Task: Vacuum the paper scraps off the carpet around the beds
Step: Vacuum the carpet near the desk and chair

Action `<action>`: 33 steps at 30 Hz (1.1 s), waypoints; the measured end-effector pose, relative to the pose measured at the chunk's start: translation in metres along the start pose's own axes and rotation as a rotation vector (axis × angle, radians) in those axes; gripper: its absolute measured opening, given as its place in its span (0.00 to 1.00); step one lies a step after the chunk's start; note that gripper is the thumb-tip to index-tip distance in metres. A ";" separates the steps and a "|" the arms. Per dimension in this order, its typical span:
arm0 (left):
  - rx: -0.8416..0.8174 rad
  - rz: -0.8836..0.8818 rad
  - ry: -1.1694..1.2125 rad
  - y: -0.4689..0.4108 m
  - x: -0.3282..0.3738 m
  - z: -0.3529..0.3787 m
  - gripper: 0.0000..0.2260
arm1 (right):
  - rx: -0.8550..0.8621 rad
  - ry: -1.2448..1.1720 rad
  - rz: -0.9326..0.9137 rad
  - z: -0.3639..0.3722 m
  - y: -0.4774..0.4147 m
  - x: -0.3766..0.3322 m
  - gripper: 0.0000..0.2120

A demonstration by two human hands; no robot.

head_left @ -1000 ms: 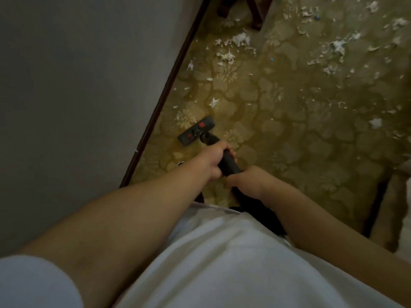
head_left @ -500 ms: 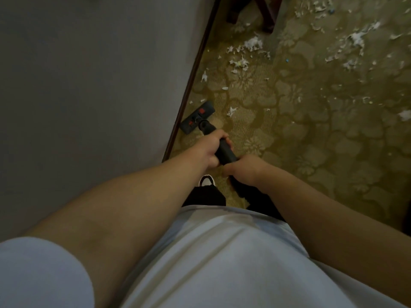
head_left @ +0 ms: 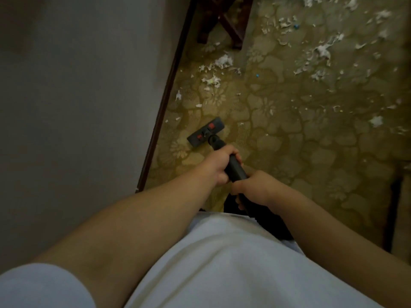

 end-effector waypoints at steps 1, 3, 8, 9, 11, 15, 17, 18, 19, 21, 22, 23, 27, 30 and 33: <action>0.000 -0.005 -0.017 0.000 -0.010 0.020 0.12 | 0.000 -0.025 0.012 -0.016 0.004 0.013 0.14; -0.006 -0.017 -0.045 -0.001 -0.029 0.059 0.12 | 0.004 -0.081 0.035 -0.046 0.012 0.039 0.11; -0.035 -0.074 -0.102 -0.002 -0.062 0.134 0.11 | 0.012 -0.161 0.059 -0.106 0.028 0.086 0.10; -0.040 -0.081 -0.114 -0.002 -0.066 0.145 0.10 | 0.015 -0.190 0.060 -0.115 0.030 0.091 0.10; -0.041 -0.082 -0.150 -0.004 -0.069 0.164 0.09 | 0.028 -0.234 0.056 -0.130 0.033 0.097 0.10; -0.044 -0.065 -0.195 -0.009 -0.061 0.194 0.08 | 0.042 -0.291 0.055 -0.155 0.032 0.093 0.09; -0.050 -0.057 -0.201 -0.012 -0.051 0.205 0.08 | 0.051 -0.305 0.054 -0.166 0.029 0.087 0.09; -0.052 -0.054 -0.200 -0.014 -0.045 0.208 0.07 | 0.054 -0.305 0.052 -0.172 0.027 0.082 0.09; -0.055 -0.054 -0.198 -0.016 -0.038 0.211 0.07 | 0.055 -0.306 0.047 -0.176 0.025 0.077 0.09; -0.066 -0.058 -0.195 -0.020 -0.023 0.216 0.06 | 0.056 -0.309 0.037 -0.184 0.019 0.064 0.10; -0.070 -0.056 -0.195 -0.022 -0.014 0.218 0.06 | 0.052 -0.317 0.033 -0.188 0.016 0.056 0.10; -0.073 -0.051 -0.193 -0.026 -0.004 0.219 0.06 | 0.048 -0.327 0.029 -0.191 0.011 0.047 0.09; -0.077 -0.039 -0.203 -0.043 0.049 0.223 0.04 | 0.035 -0.319 0.029 -0.208 -0.011 0.000 0.08; -0.081 -0.049 -0.212 -0.059 0.101 0.225 0.05 | 0.042 -0.311 0.036 -0.221 -0.034 -0.048 0.11; -0.085 -0.055 -0.242 -0.073 0.161 0.230 0.07 | 0.063 -0.332 0.046 -0.233 -0.057 -0.103 0.10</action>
Point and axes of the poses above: each hand's wrist, its own y-axis away from the middle knuckle, its own z-axis out of the palm, x = y × z, the point moved 5 cm from there along -y, towards the middle knuckle, and after that the axes turned 12 degrees about y, right-handed, at the moved point
